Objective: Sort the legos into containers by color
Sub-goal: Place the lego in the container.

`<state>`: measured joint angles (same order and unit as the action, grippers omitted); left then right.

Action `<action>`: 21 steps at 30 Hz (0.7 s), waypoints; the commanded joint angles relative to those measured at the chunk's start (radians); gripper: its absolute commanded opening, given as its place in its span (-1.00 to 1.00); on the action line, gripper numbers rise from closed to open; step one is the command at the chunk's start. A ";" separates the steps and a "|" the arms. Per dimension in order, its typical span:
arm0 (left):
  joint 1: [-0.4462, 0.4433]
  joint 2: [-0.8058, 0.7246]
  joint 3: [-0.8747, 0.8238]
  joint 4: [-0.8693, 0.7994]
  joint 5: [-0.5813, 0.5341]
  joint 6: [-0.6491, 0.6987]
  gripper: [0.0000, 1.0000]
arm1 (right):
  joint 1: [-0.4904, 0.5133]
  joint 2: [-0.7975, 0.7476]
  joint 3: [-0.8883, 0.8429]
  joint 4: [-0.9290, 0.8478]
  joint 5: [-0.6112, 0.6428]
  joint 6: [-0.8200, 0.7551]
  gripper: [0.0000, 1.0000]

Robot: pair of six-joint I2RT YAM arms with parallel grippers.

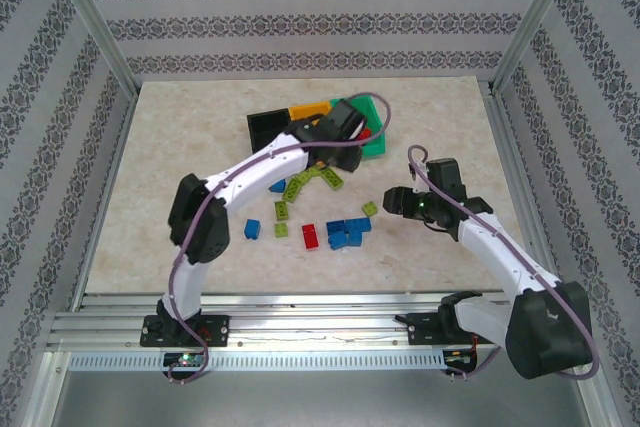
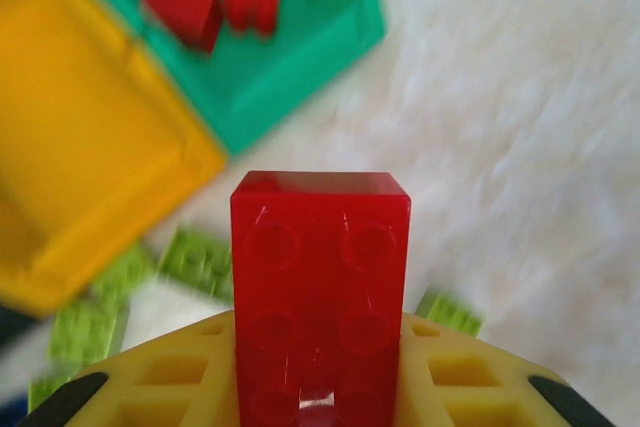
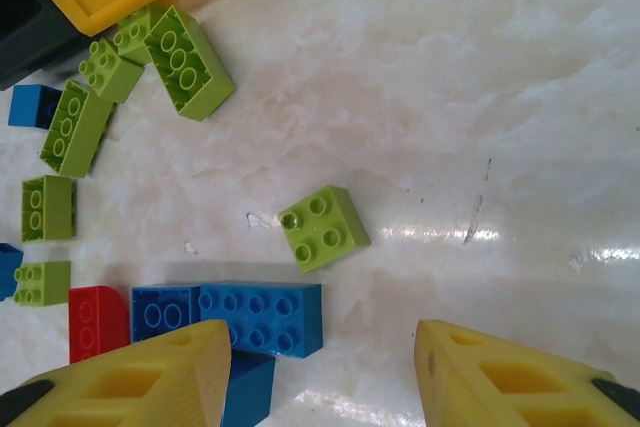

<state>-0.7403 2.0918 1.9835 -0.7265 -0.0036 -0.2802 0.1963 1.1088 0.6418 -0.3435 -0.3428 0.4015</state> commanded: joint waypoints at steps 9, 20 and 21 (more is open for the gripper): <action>0.091 0.510 0.774 -0.161 0.005 0.072 -0.55 | 0.090 -0.157 -0.181 0.029 -0.002 0.153 0.03; 0.123 0.448 0.654 -0.031 0.139 -0.015 0.39 | 0.187 -0.194 -0.217 0.018 0.053 0.205 0.04; 0.124 0.414 0.620 -0.035 0.153 -0.017 0.39 | 0.190 -0.185 -0.215 0.025 0.050 0.205 0.04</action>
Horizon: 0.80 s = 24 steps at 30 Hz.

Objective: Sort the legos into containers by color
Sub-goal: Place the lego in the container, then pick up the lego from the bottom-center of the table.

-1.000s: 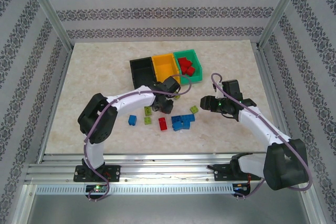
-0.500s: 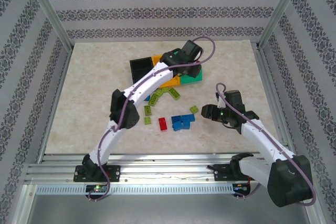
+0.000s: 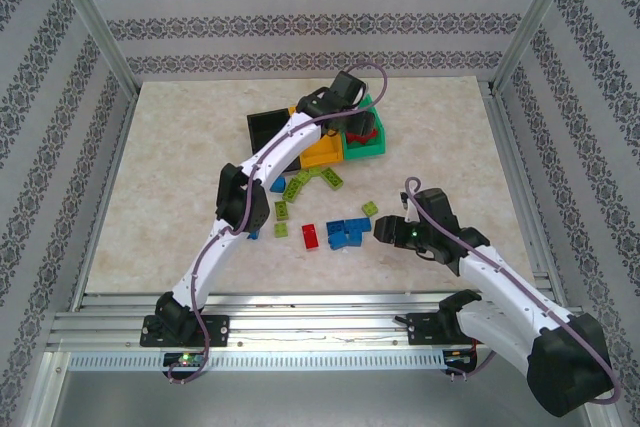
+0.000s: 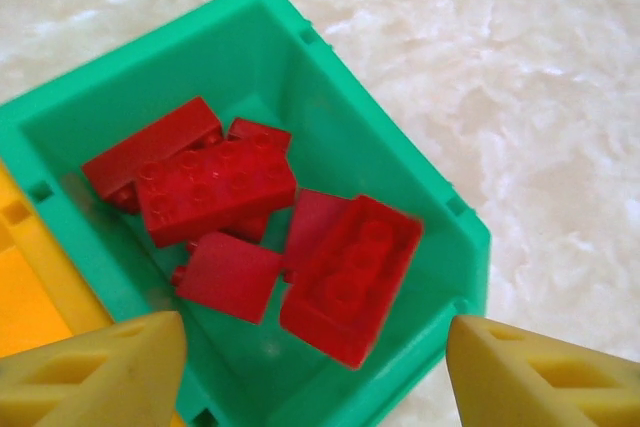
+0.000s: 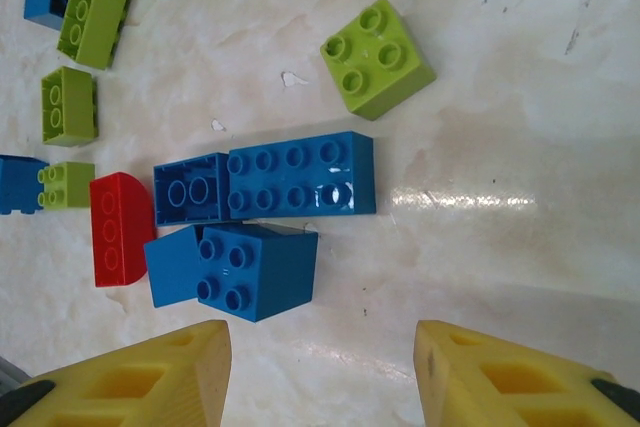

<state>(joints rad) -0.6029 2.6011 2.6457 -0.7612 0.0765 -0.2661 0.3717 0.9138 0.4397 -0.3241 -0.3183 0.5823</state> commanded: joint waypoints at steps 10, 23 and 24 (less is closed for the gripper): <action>-0.012 -0.683 -0.964 0.404 0.046 -0.115 0.40 | 0.164 0.202 0.066 0.099 0.018 -0.009 0.04; -0.003 -1.244 -1.772 0.596 -0.064 -0.340 0.40 | 0.433 0.491 0.330 0.086 0.149 -0.092 0.05; 0.000 -1.285 -1.813 0.588 -0.063 -0.358 0.41 | 0.455 0.517 0.354 0.086 0.162 -0.094 0.05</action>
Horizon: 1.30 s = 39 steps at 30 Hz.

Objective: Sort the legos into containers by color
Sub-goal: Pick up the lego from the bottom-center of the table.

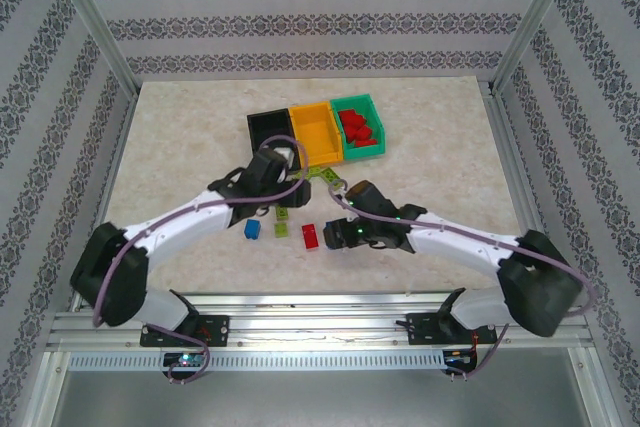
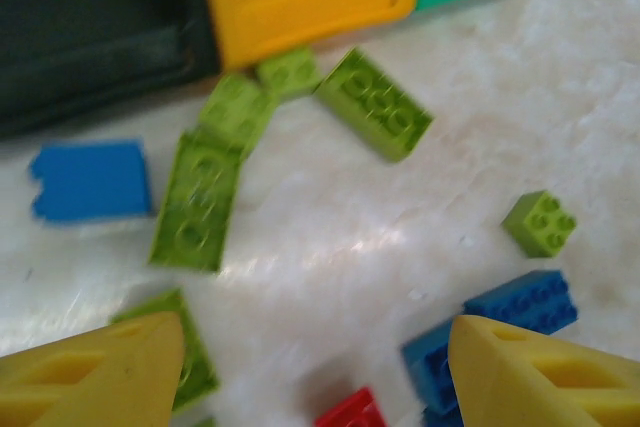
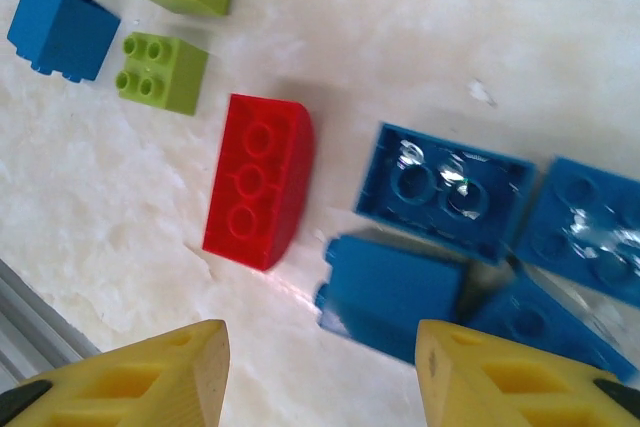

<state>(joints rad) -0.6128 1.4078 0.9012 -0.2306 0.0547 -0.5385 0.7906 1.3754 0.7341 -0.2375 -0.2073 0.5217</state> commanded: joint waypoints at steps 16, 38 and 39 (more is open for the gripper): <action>0.041 -0.462 -0.368 -0.010 -0.130 -0.225 0.38 | 0.131 0.359 0.291 -0.115 0.194 -0.035 0.05; 0.042 -0.392 -0.378 0.041 -0.091 -0.225 0.37 | 0.168 0.406 0.368 -0.148 0.221 -0.033 -0.31; 0.042 -0.393 -0.383 0.049 -0.091 -0.227 0.37 | 0.159 0.390 0.369 -0.152 0.218 -0.037 -0.31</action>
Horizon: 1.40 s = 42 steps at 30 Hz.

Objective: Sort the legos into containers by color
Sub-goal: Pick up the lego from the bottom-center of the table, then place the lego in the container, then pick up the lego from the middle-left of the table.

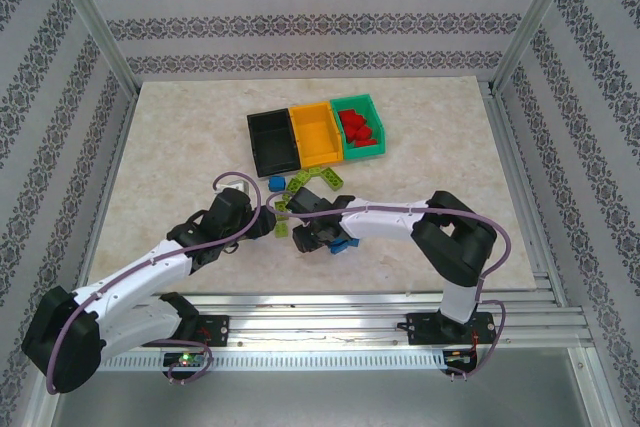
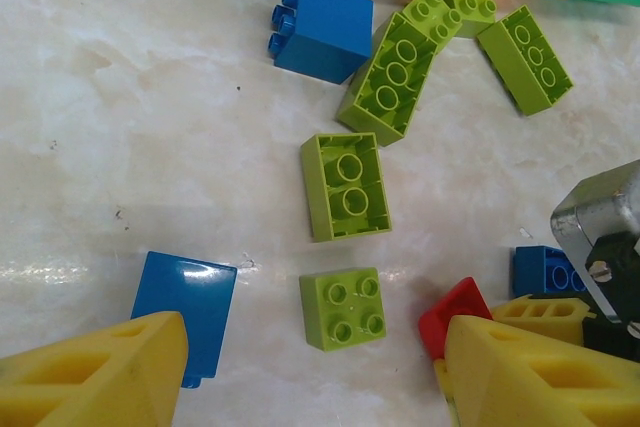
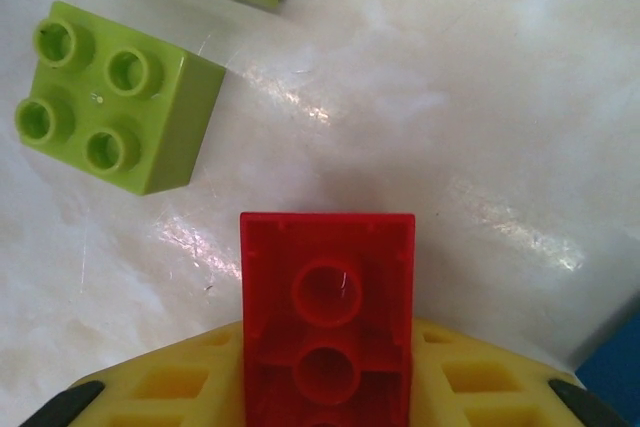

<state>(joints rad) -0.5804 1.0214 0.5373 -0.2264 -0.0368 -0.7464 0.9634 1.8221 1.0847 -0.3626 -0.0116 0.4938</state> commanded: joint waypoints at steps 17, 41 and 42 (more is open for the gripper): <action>0.009 0.117 0.000 0.019 0.096 -0.049 0.38 | -0.562 -0.084 0.236 0.015 -0.184 -0.087 -0.28; 0.024 0.021 -0.024 -0.114 0.040 -0.060 0.40 | -0.632 -0.103 0.151 0.083 -0.216 -0.130 0.09; 0.028 0.040 -0.016 -0.112 0.046 -0.049 0.40 | -0.631 -0.136 0.106 0.093 -0.216 -0.129 0.09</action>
<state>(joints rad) -0.5747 1.0260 0.5018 -0.3077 0.0231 -0.8181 0.3237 1.7798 1.2751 -0.3233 -0.2138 0.3847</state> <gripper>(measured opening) 0.700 0.545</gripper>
